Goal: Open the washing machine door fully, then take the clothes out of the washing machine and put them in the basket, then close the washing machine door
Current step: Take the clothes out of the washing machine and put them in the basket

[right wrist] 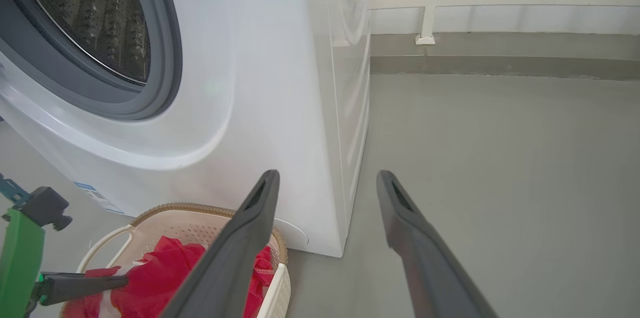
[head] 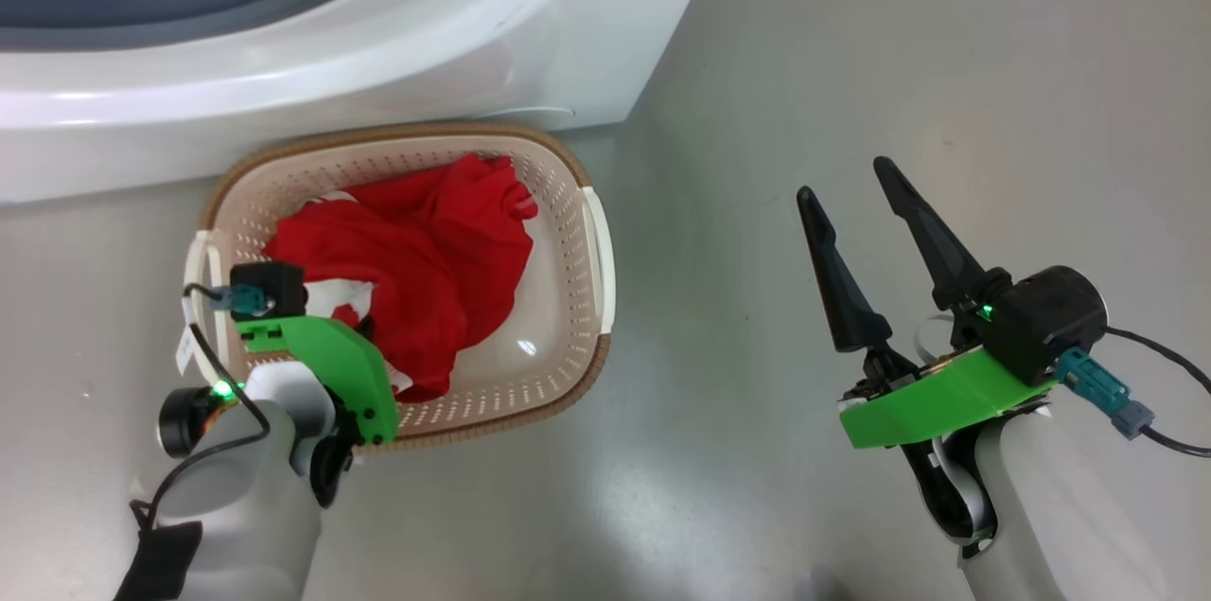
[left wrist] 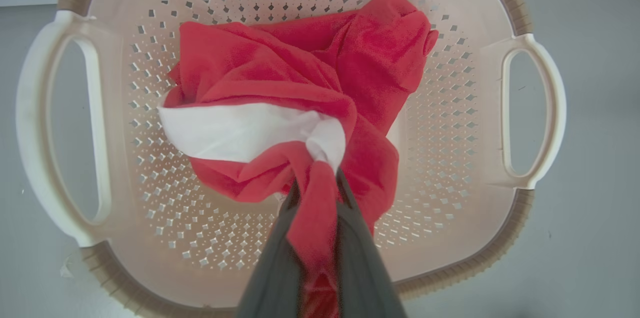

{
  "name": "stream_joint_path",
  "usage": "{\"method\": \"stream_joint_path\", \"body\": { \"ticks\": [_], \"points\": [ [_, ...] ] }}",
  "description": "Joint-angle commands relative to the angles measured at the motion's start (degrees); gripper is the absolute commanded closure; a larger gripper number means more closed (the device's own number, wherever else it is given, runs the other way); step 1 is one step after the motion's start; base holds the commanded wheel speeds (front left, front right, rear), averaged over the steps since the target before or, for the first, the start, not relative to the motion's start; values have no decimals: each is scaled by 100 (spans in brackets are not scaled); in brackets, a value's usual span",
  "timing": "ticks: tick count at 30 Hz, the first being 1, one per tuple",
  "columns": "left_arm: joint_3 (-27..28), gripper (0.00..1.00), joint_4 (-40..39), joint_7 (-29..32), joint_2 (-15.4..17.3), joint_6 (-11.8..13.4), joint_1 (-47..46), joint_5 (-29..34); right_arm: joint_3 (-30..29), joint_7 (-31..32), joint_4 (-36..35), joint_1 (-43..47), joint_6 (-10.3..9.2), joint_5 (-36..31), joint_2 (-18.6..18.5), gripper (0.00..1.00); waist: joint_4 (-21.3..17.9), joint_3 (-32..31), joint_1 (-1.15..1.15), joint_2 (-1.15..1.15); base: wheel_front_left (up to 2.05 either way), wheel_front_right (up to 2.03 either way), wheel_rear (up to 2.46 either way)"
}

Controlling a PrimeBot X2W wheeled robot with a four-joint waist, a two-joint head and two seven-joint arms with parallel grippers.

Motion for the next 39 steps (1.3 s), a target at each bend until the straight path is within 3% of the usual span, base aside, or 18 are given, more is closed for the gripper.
{"method": "stream_joint_path", "body": {
  "ticks": [1, 3, 4, 5, 6, 13, 18, 23, 26, 32, 39],
  "points": [
    [47, 89, -28, 12, 213, 86, -3, 64, 130, -36, -145, -65, 35, 160, 5, 0, -76, 128, 0, 0, 0, 0, 0],
    [29, 52, -17, 0, 229, 123, 2, 68, 134, -36, -147, -72, 35, 175, 5, 0, -90, 158, 0, 0, 0, 0, 0],
    [29, 52, -17, 0, 229, 123, 2, 68, 134, -36, -147, -72, 35, 175, 5, 0, -90, 158, 0, 0, 0, 0, 0],
    [23, 10, -13, -8, 229, 136, 5, 67, 132, -36, -146, -75, 35, 178, 5, 0, -91, 165, 0, 0, 0, 0, 0],
    [12, 0, -9, -22, 227, 152, 7, 69, 129, -36, -142, -77, 35, 180, 5, 0, -90, 165, 0, 0, 0, 0, 0],
    [4, 0, -29, -632, 163, 214, 29, 27, 35, -36, -90, -75, 35, 157, 5, 0, 29, 23, 0, 0, 0, 0, 0],
    [90, 0, -111, -1272, 95, 401, 83, -79, -27, -36, -47, -43, 35, 117, 5, 0, 196, -185, 0, 0, 0, 0, 0],
    [69, 0, -515, -1578, 49, 308, 211, -85, -98, -36, 0, -15, 35, -4, 5, 0, 396, -400, 0, 0, 0, 0, 0],
    [217, 0, -1111, -1611, 37, 287, 386, -131, -159, -36, 28, 22, 35, -72, 5, 0, 521, -547, 0, 0, 0, 0, 0],
    [660, 0, -2963, -1615, 33, 481, 1251, 203, -268, -36, 110, 118, 35, -165, 5, 0, 732, -898, 0, 0, 0, 0, 0],
    [1014, 0, -4492, -1616, 5, 410, 2211, 385, -357, -36, 188, 277, 35, -222, 5, 0, 898, -1327, 0, 0, 0, 0, 0]
  ]
}}
